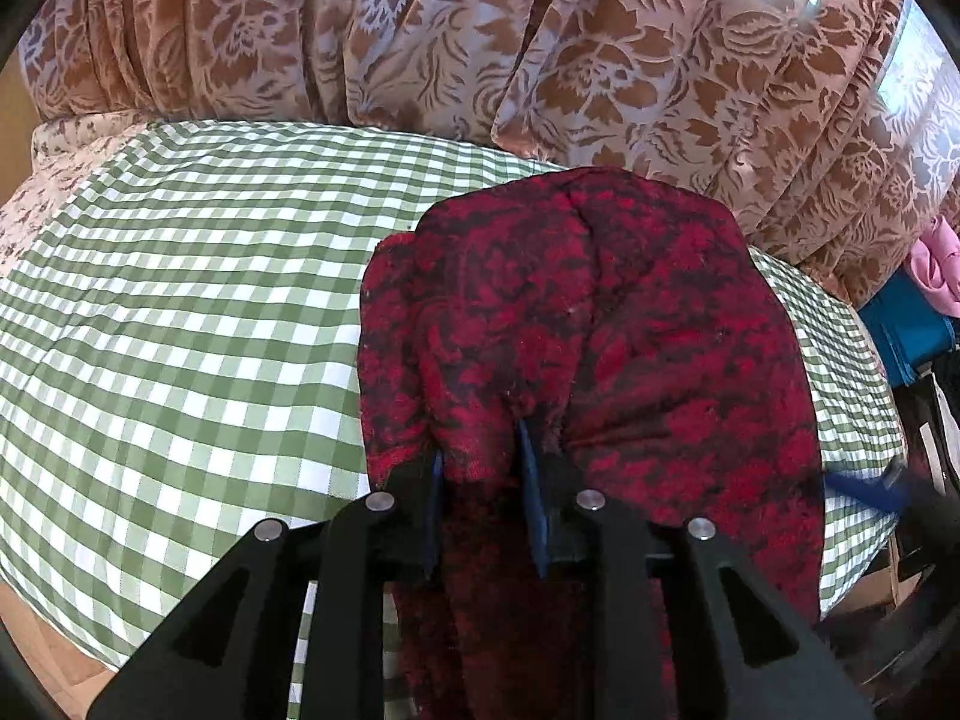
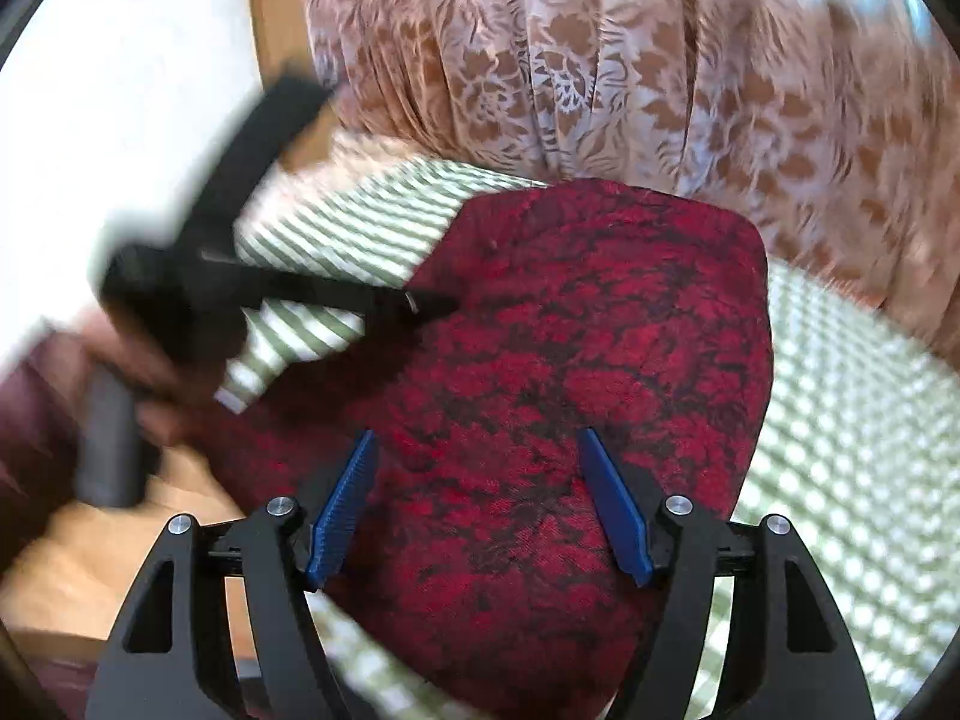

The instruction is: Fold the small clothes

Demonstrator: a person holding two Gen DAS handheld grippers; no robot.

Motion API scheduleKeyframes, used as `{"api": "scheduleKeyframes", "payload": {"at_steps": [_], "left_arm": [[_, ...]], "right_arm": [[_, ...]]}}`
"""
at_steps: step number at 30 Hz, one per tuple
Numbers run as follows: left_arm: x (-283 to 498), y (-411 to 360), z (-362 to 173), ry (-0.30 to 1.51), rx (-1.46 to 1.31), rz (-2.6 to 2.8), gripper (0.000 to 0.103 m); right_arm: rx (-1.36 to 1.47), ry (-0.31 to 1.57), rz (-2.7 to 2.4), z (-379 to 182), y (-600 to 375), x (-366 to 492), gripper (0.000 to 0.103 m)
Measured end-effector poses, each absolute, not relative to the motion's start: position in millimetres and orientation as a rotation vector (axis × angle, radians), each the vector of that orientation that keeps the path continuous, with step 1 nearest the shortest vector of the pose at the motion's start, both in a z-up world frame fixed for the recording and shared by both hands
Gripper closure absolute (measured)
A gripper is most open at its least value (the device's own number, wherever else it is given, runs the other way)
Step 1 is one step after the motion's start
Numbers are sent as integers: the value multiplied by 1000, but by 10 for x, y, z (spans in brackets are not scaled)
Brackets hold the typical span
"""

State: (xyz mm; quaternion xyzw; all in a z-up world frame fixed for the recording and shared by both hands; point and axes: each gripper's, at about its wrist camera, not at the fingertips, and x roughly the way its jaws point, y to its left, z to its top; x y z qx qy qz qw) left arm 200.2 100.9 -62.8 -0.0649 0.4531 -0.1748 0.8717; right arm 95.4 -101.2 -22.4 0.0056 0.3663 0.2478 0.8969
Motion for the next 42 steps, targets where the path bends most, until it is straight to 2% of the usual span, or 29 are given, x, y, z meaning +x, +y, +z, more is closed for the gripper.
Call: {"api": "scheduleKeyframes", "payload": {"at_steps": [6, 8, 12, 15, 18, 20, 24, 27, 28, 30, 32, 34, 39, 42], "left_arm": [[1978, 1019, -584, 915, -129, -377, 81], [1982, 1005, -609, 909, -128, -377, 80], [2011, 1003, -721, 900, -146, -371, 80], [2005, 1016, -737, 876, -162, -354, 80], [1934, 1065, -670, 849, -184, -336, 70], [1848, 1079, -564, 820, -170, -297, 53], [1789, 1041, -527, 820, -122, -259, 42], [1796, 1055, -545, 830, -118, -264, 31], [1819, 1069, -571, 840, -123, -269, 24], [1849, 1121, -644, 853, -136, -272, 21], [1854, 1178, -698, 854, -172, -291, 15], [1895, 1268, -771, 875, -245, -335, 14], [2030, 1392, -953, 904, -372, -450, 5], [2141, 1473, -1122, 934, -494, -535, 3]], "right_arm": [[175, 675, 370, 182, -1162, 1529, 34], [188, 710, 325, 97, -1067, 1826, 34], [76, 833, 145, -573, -723, 2339, 34], [-37, 800, 60, -718, -527, 2375, 34], [-37, 799, 65, -680, -545, 2331, 32], [-14, 790, 75, -647, -590, 2306, 32], [23, 789, 102, -573, -685, 2303, 30], [97, 770, 199, -447, -817, 2247, 19], [128, 758, 250, -383, -876, 2200, 9], [174, 713, 308, -246, -1051, 2030, 4], [202, 688, 336, -195, -1245, 1873, 3], [246, 705, 353, -260, -1480, 1738, 3], [464, 882, 459, -838, -1871, 1616, 3], [660, 905, 575, -1189, -1971, 1697, 3]]}}
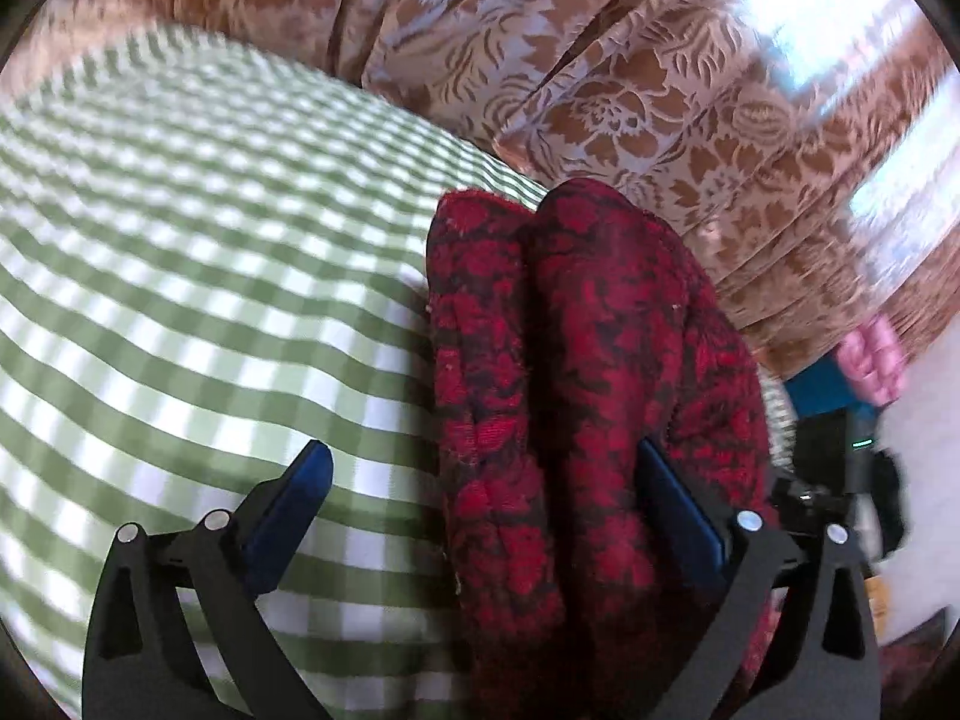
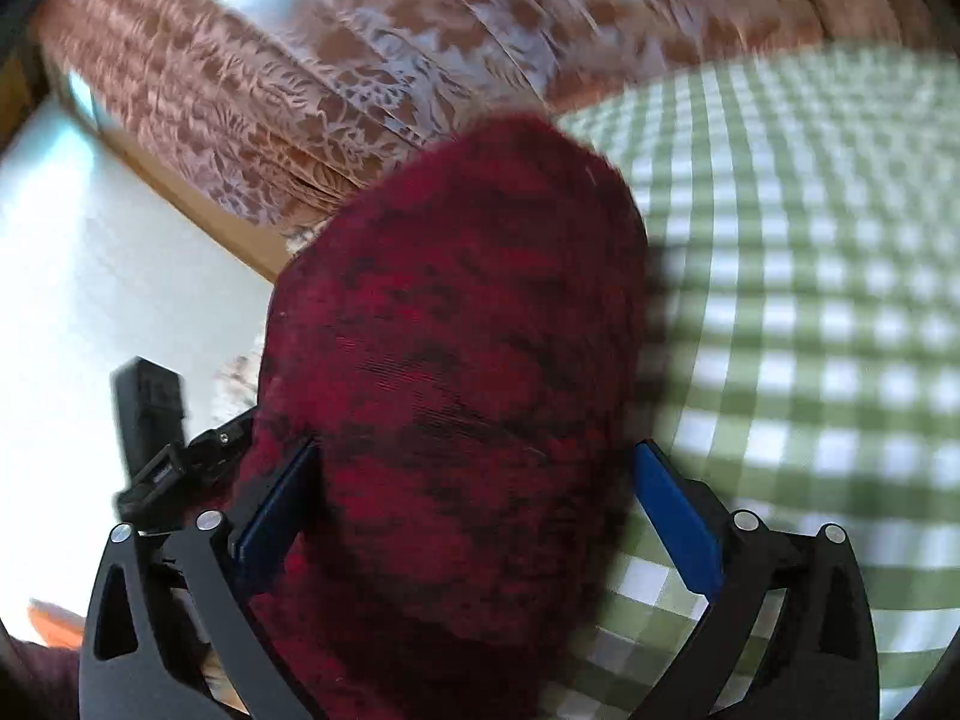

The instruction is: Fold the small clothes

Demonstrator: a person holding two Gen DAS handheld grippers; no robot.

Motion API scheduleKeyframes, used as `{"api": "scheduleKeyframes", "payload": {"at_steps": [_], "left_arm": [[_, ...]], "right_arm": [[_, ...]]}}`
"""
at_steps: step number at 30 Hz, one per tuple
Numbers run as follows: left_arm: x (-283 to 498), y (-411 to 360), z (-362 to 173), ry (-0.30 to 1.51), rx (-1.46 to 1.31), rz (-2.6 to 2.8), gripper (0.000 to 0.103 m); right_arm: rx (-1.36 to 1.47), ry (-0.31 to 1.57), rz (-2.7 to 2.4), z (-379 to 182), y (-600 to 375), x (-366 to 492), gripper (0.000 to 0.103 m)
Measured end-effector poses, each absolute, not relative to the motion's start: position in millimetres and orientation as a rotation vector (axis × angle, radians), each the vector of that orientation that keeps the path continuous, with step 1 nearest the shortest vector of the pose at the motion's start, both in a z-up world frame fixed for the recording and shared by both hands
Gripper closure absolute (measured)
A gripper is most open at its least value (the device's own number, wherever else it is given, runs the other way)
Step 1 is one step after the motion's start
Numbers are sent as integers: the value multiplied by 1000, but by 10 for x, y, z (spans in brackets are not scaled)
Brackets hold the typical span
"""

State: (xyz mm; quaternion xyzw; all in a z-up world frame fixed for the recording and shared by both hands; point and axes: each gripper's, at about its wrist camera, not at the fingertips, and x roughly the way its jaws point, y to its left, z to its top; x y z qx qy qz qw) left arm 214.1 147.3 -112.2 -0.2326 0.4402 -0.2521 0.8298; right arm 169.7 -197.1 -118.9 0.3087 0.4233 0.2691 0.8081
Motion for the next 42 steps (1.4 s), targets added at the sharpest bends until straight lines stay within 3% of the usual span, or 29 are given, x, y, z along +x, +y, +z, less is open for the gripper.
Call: {"api": "scheduleKeyframes", "payload": {"at_steps": [4, 6, 7, 11, 13, 17, 25, 28, 33, 34, 35, 42], "left_arm": [[2240, 1513, -1353, 940, -646, -664, 6], [2274, 1505, -1416, 925, -707, -744, 21], [2285, 1506, -1442, 915, -751, -797, 35], [2249, 1488, -1478, 863, -830, -884, 52], [2218, 1512, -1407, 836, -835, -897, 54], [2181, 1657, -1141, 760, -852, -916, 55], [2597, 2138, -293, 604, -743, -791, 54], [2923, 2156, -306, 643, -668, -698, 54], [3442, 1906, -1021, 925, -505, -464, 51], [3436, 1895, -1076, 906, -525, -457, 47], [3438, 1891, -1047, 898, -533, -447, 46], [3402, 1741, -643, 842, -348, -369, 42]], "right_arm": [[690, 886, 667, -1289, -1863, 1829, 3], [686, 892, 697, -1302, -1806, 1909, 3], [690, 898, 709, -1295, -1799, 1949, 3], [700, 930, 739, -1240, -1829, 2009, 7], [695, 931, 758, -1163, -1819, 2010, 12], [624, 906, 820, -815, -1720, 2057, 19], [470, 821, 999, -61, -1240, 2862, 19], [459, 878, 1002, -172, -1151, 3331, 19], [425, 1092, 806, -925, -1158, 3910, 17], [400, 1128, 759, -1074, -1176, 3957, 6], [414, 1124, 755, -1144, -1219, 3974, 3], [241, 1002, 569, -604, -1283, 3762, 3]]}}
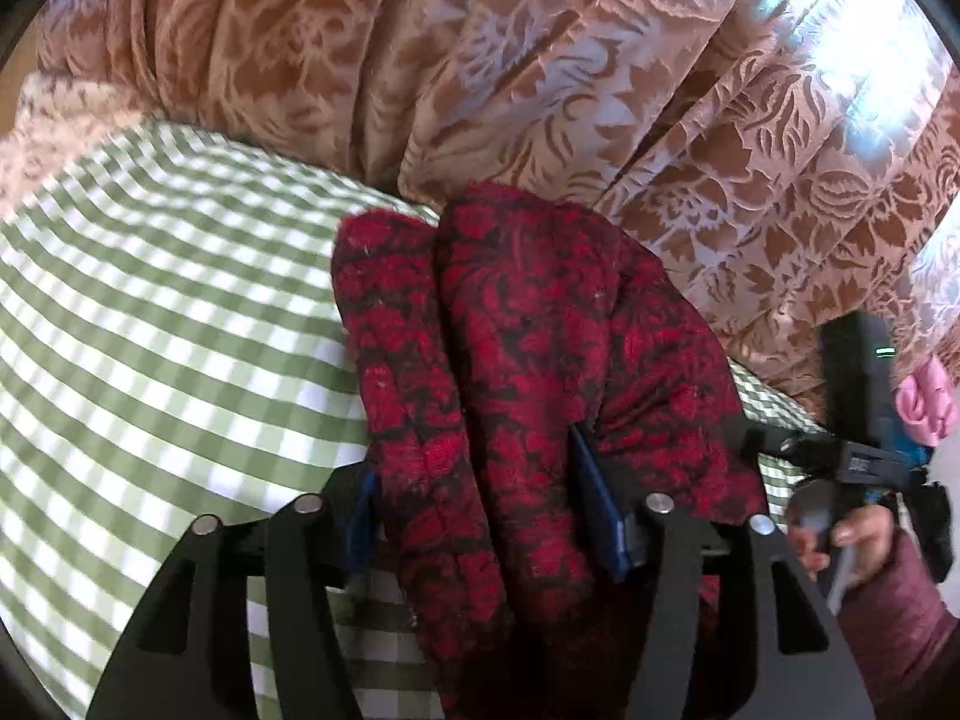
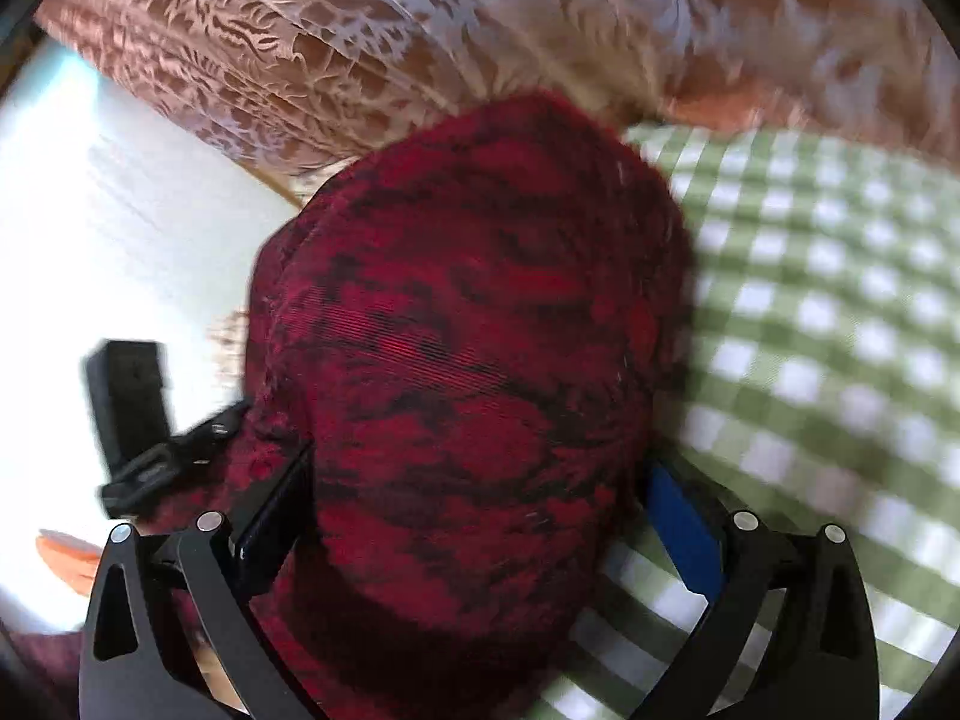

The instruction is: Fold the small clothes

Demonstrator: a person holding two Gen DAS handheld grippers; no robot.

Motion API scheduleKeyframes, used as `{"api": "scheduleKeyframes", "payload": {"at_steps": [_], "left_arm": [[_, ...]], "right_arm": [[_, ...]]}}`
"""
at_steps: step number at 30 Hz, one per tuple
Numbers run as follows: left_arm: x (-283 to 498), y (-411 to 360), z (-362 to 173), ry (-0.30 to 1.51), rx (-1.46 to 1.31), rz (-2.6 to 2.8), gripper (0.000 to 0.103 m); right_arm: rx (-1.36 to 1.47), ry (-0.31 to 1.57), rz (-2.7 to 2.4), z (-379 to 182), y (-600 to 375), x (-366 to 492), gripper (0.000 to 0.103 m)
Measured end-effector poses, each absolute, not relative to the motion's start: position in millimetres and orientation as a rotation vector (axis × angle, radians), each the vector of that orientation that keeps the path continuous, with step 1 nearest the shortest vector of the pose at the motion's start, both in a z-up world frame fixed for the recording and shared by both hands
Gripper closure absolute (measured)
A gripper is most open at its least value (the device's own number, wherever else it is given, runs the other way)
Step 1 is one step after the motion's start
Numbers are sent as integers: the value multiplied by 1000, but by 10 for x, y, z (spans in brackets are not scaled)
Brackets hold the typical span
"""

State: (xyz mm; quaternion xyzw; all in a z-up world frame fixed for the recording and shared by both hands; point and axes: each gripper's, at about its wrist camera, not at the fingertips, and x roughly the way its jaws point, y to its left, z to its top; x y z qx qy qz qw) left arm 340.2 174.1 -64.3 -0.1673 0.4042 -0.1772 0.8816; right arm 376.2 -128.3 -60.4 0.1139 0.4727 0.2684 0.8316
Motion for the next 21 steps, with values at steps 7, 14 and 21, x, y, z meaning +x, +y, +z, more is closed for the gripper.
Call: {"api": "scheduleKeyframes", "payload": {"at_steps": [7, 14, 21], "left_arm": [[3219, 1735, -699, 796, -207, -157, 39], [3294, 1882, -778, 824, -258, -34, 26], [2934, 1779, -414, 740, -200, 78, 15]], "right_arm": [[-72, 751, 330, -99, -639, 3522, 5], [-144, 817, 228, -561, -230, 3807, 3], [-78, 784, 201, -291, -359, 3494, 3]]}}
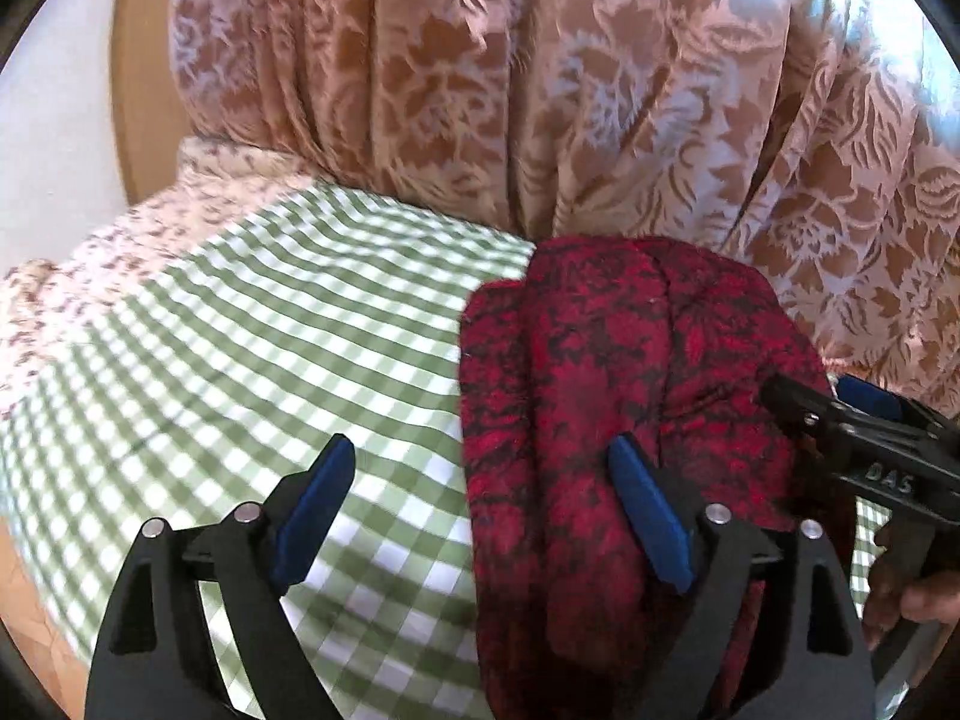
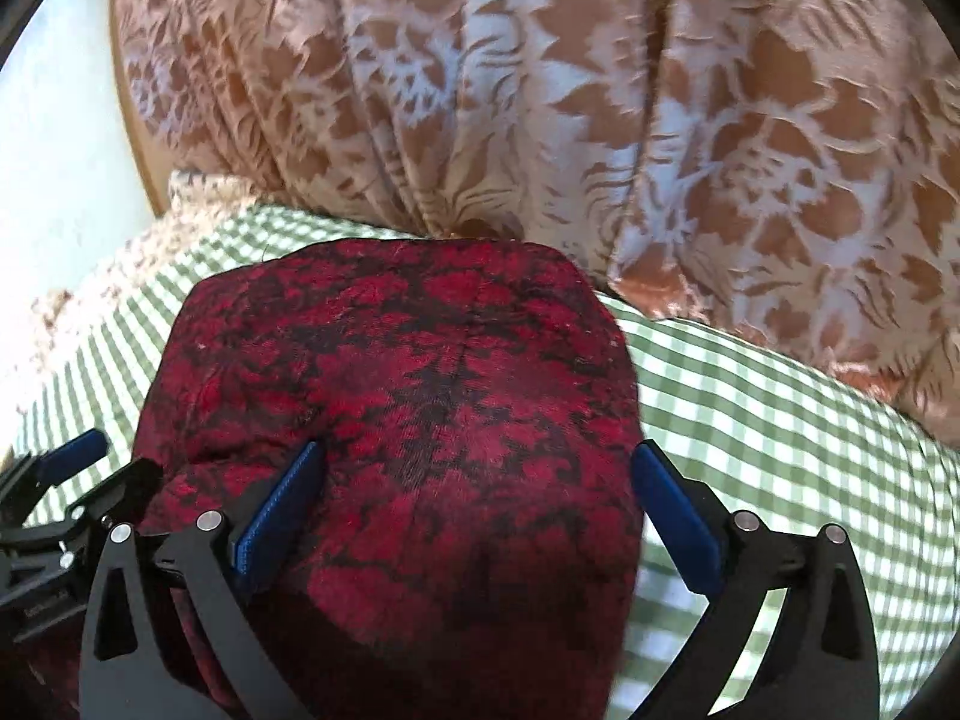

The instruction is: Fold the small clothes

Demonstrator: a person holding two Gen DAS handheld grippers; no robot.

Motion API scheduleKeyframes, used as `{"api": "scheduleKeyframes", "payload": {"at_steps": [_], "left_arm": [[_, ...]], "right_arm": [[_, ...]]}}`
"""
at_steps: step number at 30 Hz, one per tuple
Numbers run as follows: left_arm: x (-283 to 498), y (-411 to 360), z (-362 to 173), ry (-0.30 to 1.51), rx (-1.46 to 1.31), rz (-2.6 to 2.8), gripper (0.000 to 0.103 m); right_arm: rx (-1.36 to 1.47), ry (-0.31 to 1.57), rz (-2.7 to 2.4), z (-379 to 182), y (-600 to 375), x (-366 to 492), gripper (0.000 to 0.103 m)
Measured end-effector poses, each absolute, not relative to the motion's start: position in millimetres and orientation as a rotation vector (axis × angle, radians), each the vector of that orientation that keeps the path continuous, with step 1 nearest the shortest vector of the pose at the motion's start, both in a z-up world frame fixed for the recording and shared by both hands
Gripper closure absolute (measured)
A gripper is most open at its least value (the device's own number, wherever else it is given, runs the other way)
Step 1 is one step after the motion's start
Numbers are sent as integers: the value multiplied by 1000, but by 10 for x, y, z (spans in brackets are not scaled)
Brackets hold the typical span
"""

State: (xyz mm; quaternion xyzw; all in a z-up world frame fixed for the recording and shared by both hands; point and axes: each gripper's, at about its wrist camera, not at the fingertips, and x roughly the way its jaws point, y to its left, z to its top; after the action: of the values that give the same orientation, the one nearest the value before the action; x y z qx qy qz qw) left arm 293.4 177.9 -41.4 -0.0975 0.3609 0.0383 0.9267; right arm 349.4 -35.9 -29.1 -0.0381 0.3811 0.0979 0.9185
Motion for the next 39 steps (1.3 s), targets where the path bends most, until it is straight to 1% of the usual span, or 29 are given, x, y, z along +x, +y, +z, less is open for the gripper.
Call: {"api": "scheduleKeyframes", "payload": {"at_steps": [3, 7, 10, 20, 28, 39], "left_arm": [[2722, 1738, -275, 700, -197, 102, 12], [2428, 1649, -138, 656, -159, 128, 5], [2198, 1599, -75, 633, -137, 151, 3], [1604, 1415, -31, 612, -126, 159, 2], [1346, 1204, -92, 631, -94, 145, 2], [1113, 1159, -104, 626, -105, 165, 2]], "right_arm": [[-74, 740, 202, -138, -381, 3189, 3], [-82, 688, 195, -3, -427, 2780, 3], [-81, 662, 182, 59, -469, 2435, 3], [-51, 638, 118, -70, -638, 1656, 3], [-66, 622, 94, -87, -691, 1378, 3], [-33, 610, 86, -97, -826, 1179, 3]]}}
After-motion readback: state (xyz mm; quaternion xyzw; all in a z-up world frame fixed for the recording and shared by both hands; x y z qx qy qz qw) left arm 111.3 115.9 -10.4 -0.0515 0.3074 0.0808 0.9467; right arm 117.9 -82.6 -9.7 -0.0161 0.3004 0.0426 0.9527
